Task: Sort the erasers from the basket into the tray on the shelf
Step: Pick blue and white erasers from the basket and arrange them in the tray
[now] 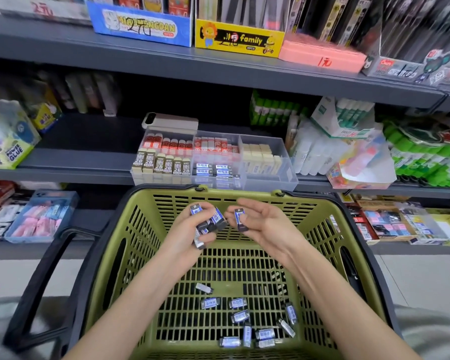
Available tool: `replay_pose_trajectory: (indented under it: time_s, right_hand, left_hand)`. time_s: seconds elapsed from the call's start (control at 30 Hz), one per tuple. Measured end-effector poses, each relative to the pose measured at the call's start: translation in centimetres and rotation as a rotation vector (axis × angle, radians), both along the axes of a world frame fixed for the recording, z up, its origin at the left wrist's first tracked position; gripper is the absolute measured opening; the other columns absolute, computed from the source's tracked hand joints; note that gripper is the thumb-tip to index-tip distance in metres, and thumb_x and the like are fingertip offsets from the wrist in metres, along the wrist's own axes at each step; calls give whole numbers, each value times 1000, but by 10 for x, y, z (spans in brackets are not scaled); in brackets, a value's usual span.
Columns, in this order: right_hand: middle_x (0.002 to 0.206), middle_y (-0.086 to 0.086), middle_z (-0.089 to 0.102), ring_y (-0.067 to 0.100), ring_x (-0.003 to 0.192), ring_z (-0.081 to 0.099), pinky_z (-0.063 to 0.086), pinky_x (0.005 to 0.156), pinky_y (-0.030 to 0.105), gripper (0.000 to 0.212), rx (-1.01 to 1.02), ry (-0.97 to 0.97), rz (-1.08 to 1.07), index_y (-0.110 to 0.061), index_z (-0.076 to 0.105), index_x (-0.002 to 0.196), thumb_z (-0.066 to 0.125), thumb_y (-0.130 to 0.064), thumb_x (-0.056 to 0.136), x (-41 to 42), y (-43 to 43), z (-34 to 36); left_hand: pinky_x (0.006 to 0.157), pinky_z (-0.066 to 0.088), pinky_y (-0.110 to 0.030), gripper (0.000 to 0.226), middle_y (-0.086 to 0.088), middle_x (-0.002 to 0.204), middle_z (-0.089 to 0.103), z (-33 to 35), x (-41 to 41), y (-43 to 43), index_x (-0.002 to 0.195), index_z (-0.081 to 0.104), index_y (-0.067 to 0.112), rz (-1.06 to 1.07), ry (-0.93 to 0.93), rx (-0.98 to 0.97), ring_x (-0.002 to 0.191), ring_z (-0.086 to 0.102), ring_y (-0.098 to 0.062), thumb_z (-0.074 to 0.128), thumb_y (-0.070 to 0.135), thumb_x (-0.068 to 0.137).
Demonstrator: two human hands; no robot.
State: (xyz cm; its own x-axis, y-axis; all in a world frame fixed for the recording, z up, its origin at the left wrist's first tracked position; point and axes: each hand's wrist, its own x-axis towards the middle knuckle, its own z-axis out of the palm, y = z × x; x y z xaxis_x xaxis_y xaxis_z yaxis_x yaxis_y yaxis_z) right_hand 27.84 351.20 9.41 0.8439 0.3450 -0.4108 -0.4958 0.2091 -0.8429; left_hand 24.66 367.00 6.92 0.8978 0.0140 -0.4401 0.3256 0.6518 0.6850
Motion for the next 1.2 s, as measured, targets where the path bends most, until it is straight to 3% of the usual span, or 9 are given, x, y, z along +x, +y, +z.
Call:
replay_pose_trajectory:
  time_s: [0.13,0.27,0.37,0.53,0.73,0.87,1.07,1.13,1.2]
  right_hand:
    - [112,19,65,22,91,70,50,95,35,41,-41,-76,-5,-3,50,122,55,12,84,13,3,18]
    - [87,3,74,9,72,69,53,70,16,32,-257,-228,72,-8,65,110,60,8,83,28,9,37]
    - [88,1,70,1,65,64,44,59,3,27,-424,-346,36,-19,69,97,67,2,80,40,21,47]
    - [69,3,62,8,49,62,55,58,22,22,-515,-455,-135,-12,59,84,71,5,76,70,48,55]
    - [64,3,62,19,59,64,57,75,47,23,-804,-600,-30,-19,61,78,70,2,74,90,83,40]
    - [71,-6,67,19,81,67,53,82,39,23,-980,-659,4,-25,63,60,74,-10,72,95,90,30]
    - [85,-2,74,11,79,64,45,79,27,21,-1320,-883,321,-10,75,76,64,-25,86,101,84,29]
    - [89,0,74,13,82,65,43,88,30,22,-1333,-898,362,-8,75,78,62,-23,87,103,82,27]
    - [92,2,74,13,83,64,44,79,25,22,-1261,-845,364,-6,74,80,63,-23,88,104,81,25]
  left_hand:
    - [31,27,-16,14,-4,66,60,8,3,13,81,60,9,39,-71,68,46,51,-9,57,-3,88]
    - [34,29,-17,14,-3,68,62,19,9,32,82,62,13,29,-211,231,51,48,-9,62,-1,84]
    - [36,26,-19,13,-5,71,59,24,13,48,80,63,15,5,-287,300,54,40,-12,64,2,83]
    - [36,22,-22,16,-1,70,59,24,17,68,77,62,18,174,-405,389,53,33,-17,65,3,81]
    - [37,17,-23,25,1,63,57,19,14,88,74,59,20,373,-478,377,37,29,-12,58,2,91]
    - [37,17,-24,24,1,62,58,14,13,88,74,58,21,360,-447,431,35,27,-13,58,4,91]
    - [35,20,-20,21,-1,58,55,12,15,88,76,57,17,324,-445,453,35,27,-13,57,4,91]
    - [35,19,-21,20,0,58,55,11,15,86,77,57,17,317,-438,462,35,26,-13,57,4,92]
    - [35,20,-19,21,2,57,54,11,14,85,77,58,18,312,-437,464,35,26,-12,57,3,92]
